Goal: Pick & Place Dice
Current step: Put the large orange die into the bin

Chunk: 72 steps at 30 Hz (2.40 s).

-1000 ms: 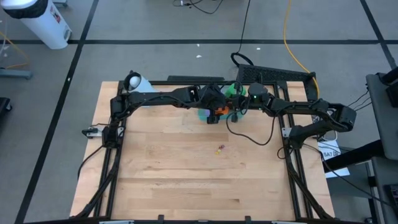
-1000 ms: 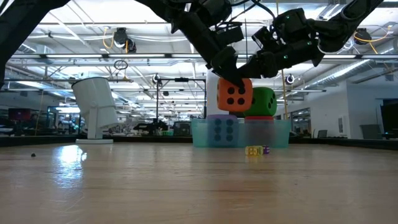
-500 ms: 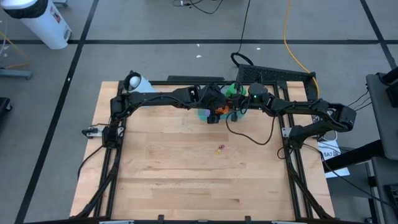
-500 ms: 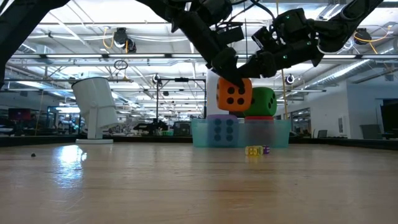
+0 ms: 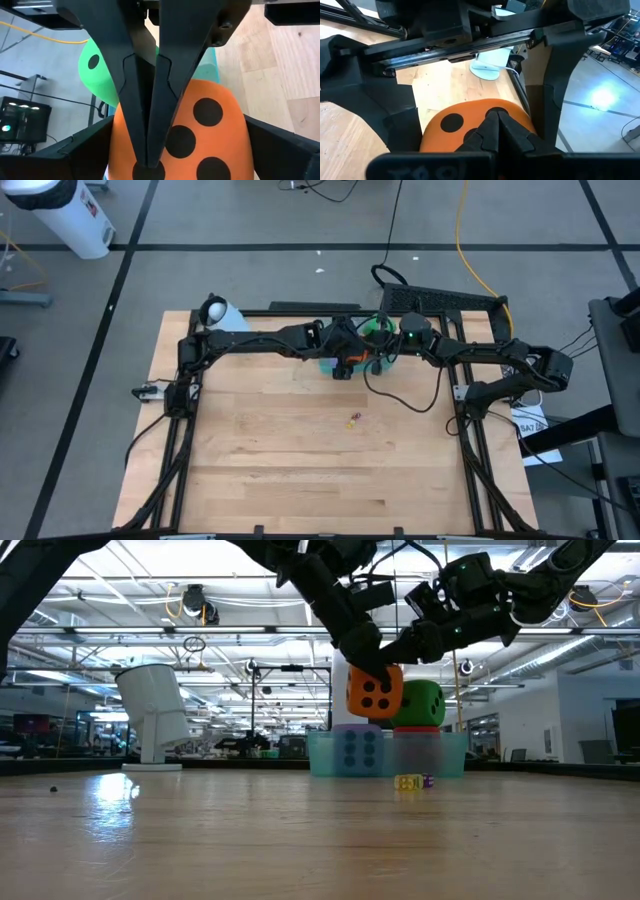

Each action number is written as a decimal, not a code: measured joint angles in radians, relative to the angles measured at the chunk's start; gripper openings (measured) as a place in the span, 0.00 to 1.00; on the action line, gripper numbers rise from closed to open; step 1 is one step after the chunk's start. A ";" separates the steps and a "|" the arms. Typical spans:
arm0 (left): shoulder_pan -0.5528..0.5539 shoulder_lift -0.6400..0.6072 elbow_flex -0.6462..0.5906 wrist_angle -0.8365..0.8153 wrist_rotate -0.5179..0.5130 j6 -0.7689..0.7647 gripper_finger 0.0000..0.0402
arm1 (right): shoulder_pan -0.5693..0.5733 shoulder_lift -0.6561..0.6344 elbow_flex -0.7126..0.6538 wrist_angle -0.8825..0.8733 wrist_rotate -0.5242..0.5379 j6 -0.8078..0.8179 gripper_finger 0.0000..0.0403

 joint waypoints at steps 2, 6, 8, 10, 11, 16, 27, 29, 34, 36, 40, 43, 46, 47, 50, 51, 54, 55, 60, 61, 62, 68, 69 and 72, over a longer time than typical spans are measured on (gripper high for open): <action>0.001 0.000 0.000 0.000 0.009 -0.012 0.99 | 0.000 0.000 0.000 -0.001 -0.001 0.001 0.00; 0.014 0.000 0.000 -0.001 0.098 -0.082 0.99 | 0.000 0.000 -0.001 -0.009 -0.005 0.008 0.00; 0.026 0.000 0.000 -0.002 0.151 -0.121 0.99 | 0.000 0.000 -0.002 -0.014 -0.005 0.011 0.00; 0.039 0.000 0.000 -0.002 0.183 -0.158 0.99 | 0.000 0.000 -0.002 -0.017 -0.003 0.011 0.00; 0.045 0.000 0.000 -0.002 0.194 -0.182 0.99 | 0.000 0.001 -0.002 -0.018 0.000 0.011 0.00; 0.091 0.000 0.000 0.001 0.308 -0.307 0.99 | 0.000 0.001 -0.001 -0.032 0.016 0.007 0.00; 0.128 -0.032 0.002 0.031 0.366 -0.414 0.98 | -0.005 0.019 -0.001 -0.033 0.022 0.000 0.00; 0.126 -0.031 0.002 0.041 0.367 -0.410 0.98 | -0.006 0.019 -0.001 -0.029 0.023 0.004 0.00; 0.123 -0.051 0.006 0.011 0.356 -0.380 0.98 | -0.005 0.019 -0.001 -0.006 0.023 0.006 0.00; 0.122 -0.059 0.002 -0.018 0.356 -0.373 0.98 | -0.005 0.019 -0.001 -0.004 0.022 0.006 0.00; 0.118 -0.141 0.005 -0.096 0.345 -0.376 0.98 | 0.003 0.018 -0.001 0.001 0.022 0.003 0.00; 0.106 -0.201 0.005 -0.195 0.289 -0.397 0.98 | 0.015 0.008 -0.002 0.013 0.023 -0.003 0.00; 0.078 -0.269 0.002 -0.301 0.220 -0.426 0.98 | 0.035 -0.003 -0.003 0.031 0.022 -0.012 0.00; 0.066 -0.295 0.002 -0.325 0.200 -0.433 0.98 | 0.041 -0.009 -0.003 0.032 0.022 -0.012 0.00; 0.022 -0.352 0.004 -0.426 0.134 -0.464 0.98 | 0.064 -0.012 -0.003 0.040 0.027 -0.029 0.00; 0.008 -0.364 0.004 -0.450 0.112 -0.476 0.98 | 0.069 -0.012 -0.003 0.041 0.029 -0.034 0.00; -0.047 -0.380 0.002 -0.503 0.067 -0.515 0.98 | 0.078 -0.012 -0.004 0.047 0.047 -0.041 0.00; -0.066 -0.383 0.002 -0.504 0.072 -0.528 0.98 | 0.079 -0.012 -0.003 0.050 0.059 -0.042 0.00; -0.166 -0.343 -0.025 -0.455 0.156 -0.540 0.98 | 0.083 -0.014 -0.003 0.039 0.109 -0.042 0.00; -0.186 -0.328 -0.048 -0.426 0.168 -0.529 0.98 | 0.083 -0.014 -0.002 0.038 0.118 -0.042 0.00; -0.204 -0.311 -0.076 -0.381 0.184 -0.514 0.98 | 0.083 -0.014 -0.002 0.038 0.125 -0.042 0.00; -0.239 -0.186 -0.222 -0.032 0.258 -0.408 0.98 | 0.083 -0.014 -0.002 0.038 0.126 -0.039 0.00; -0.231 -0.156 -0.233 -0.001 0.254 -0.396 0.98 | 0.083 -0.014 -0.002 0.038 0.126 -0.037 0.00; -0.194 -0.084 -0.235 0.075 0.246 -0.386 0.98 | 0.082 -0.014 -0.002 0.038 0.127 -0.029 0.00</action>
